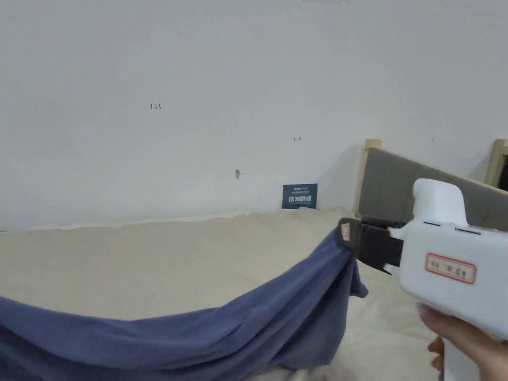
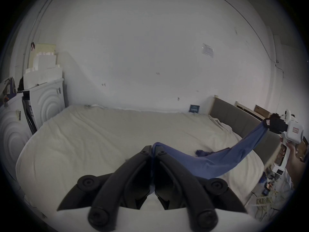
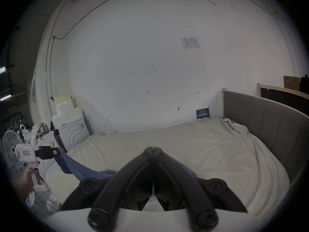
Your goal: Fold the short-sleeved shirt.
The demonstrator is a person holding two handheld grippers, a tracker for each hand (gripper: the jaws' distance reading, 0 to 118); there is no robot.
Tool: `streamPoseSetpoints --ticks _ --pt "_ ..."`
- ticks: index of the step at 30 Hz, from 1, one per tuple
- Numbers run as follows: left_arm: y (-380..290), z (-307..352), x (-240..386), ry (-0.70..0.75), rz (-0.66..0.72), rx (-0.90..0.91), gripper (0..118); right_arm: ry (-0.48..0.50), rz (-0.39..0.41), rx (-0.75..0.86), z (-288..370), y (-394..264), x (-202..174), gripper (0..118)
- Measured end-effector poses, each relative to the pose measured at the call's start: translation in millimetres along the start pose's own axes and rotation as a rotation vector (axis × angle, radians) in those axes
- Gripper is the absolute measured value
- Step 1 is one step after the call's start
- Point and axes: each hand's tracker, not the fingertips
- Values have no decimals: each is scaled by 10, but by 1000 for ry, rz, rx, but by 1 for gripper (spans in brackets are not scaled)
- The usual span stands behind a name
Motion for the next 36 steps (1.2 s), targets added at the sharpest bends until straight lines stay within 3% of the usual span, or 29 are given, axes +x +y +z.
streamPoseSetpoints --ticks 3,8,13,17,19,20,22,23,24,25,30,34,36 --pt "-312 211 44 -3 -16 -74 2 -14 9 -9 391 -338 42 0" --pt "-936 255 77 -3 -11 -274 2 -77 -32 -210 657 -997 152 0" --pt "-1566 -349 -161 -24 146 -586 2 -169 -73 -459 277 -1779 344 0" --pt "-1902 -704 -240 40 106 -653 2 -243 -28 -599 -107 -2261 486 0" --pt "-1979 -756 -303 47 154 -640 6 -250 -93 -637 -209 -2353 538 0" --pt "-2007 -771 -334 59 200 -623 15 -255 -136 -623 -218 -2381 554 6" --pt "-2050 -797 -424 52 250 -621 74 -274 -156 -617 -218 -2380 574 72" --pt "-2069 -785 -442 50 252 -613 95 -277 -159 -635 -242 -2379 577 101" --pt "-2075 -768 -447 45 250 -605 103 -264 -159 -656 -248 -2380 580 118" --pt "-2060 -725 -451 35 249 -583 103 -259 -153 -658 -200 -2382 574 114" --pt "-1878 -446 -398 131 140 -475 103 -219 76 -599 44 -2229 407 112" --pt "-1686 -173 -379 96 178 -411 102 -153 132 -520 273 -2084 202 112" --pt "-1629 -15 -324 54 175 -344 100 -211 131 -412 418 -2035 88 111"
